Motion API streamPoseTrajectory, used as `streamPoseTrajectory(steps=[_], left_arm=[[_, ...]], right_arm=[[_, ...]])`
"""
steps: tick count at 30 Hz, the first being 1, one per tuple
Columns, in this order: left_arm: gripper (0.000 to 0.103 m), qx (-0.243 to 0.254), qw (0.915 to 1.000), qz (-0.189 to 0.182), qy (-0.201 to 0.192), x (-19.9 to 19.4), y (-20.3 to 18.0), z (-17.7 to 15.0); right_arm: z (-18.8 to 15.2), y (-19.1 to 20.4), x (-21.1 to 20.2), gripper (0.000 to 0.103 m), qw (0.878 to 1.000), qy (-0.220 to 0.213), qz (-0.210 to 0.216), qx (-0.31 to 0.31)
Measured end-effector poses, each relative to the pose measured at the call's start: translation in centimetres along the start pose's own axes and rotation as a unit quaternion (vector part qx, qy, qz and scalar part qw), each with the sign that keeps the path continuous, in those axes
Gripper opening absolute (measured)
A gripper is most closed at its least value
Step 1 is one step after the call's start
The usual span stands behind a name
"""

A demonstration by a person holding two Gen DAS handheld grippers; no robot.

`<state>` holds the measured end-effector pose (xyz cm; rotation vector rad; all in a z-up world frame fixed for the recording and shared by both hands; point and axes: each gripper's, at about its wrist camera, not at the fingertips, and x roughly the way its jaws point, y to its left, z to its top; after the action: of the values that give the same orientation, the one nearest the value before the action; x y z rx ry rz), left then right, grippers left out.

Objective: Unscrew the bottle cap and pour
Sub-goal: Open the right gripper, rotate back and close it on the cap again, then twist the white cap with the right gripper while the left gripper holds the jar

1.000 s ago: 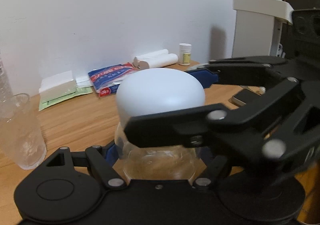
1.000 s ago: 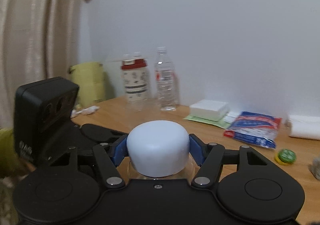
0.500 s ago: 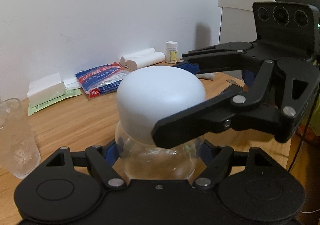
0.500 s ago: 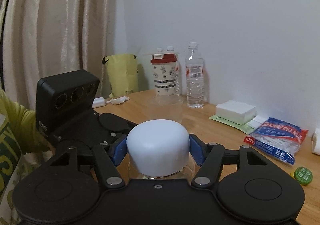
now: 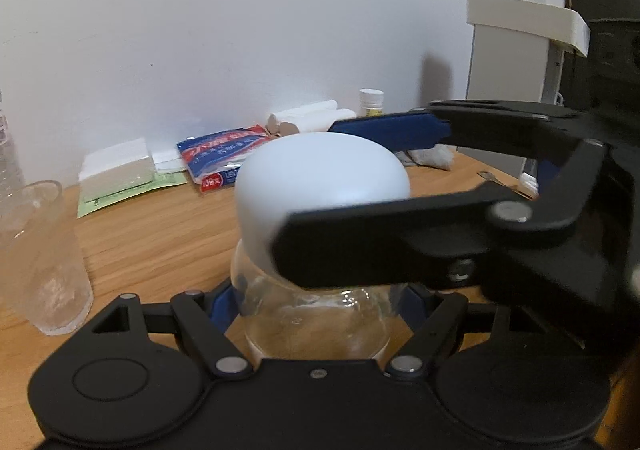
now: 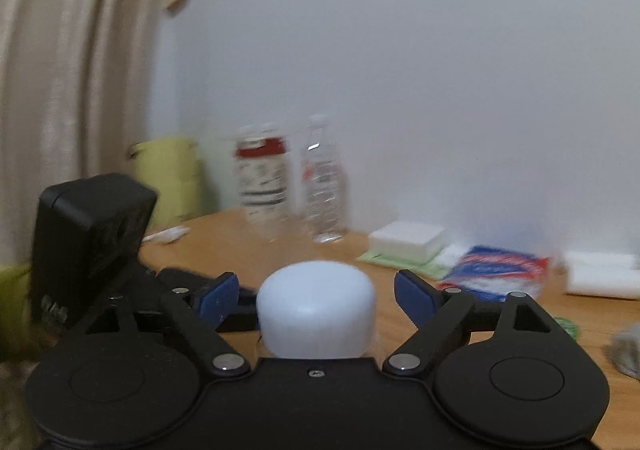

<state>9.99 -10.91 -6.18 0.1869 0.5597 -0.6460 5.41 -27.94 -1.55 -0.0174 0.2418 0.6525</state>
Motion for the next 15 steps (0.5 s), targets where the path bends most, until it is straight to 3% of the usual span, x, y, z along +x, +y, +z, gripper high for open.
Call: streamPoseTrajectory(steps=[6,10,15], left_arm=[[0.079,-0.006,0.9999,0.011,-0.004,0.0,-0.2,-0.1],[0.079,-0.006,0.9999,0.014,-0.004,-0.1,-0.4,-0.1],[0.079,-0.006,0.9998,0.018,-0.002,0.0,-0.5,0.0]], right_arm=[[-0.1,2.2,0.7,0.083,0.996,0.010,-0.081,0.019],[-0.2,2.0,1.1,0.076,0.994,0.016,-0.094,0.047],[-0.2,2.4,1.0,0.069,0.995,0.017,-0.093,0.033]])
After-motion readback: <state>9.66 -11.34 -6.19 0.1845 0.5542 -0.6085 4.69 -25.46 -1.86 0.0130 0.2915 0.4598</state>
